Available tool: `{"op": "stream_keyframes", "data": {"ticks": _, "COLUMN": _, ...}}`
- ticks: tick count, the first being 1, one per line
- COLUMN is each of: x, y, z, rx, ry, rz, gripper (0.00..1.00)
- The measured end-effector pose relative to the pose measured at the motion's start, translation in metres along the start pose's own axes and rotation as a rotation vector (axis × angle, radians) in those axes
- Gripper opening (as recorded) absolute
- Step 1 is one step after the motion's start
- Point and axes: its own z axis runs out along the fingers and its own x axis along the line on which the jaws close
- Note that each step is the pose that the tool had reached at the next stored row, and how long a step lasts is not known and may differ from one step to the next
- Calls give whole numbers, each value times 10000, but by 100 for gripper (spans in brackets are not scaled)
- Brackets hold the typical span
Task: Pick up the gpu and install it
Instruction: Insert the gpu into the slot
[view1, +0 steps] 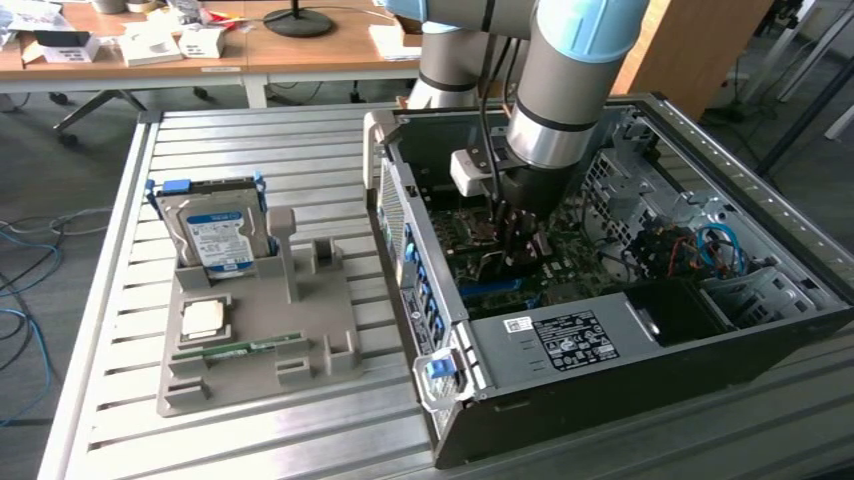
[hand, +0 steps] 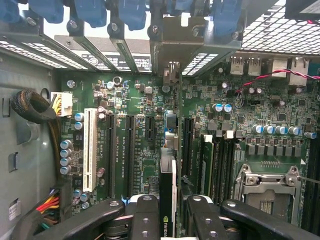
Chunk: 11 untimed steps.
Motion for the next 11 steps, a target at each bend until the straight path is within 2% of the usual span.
{"op": "stream_keyframes", "data": {"ticks": 11, "x": 0, "y": 11, "z": 0, "rx": 1, "ry": 2, "rz": 100, "gripper": 26}}
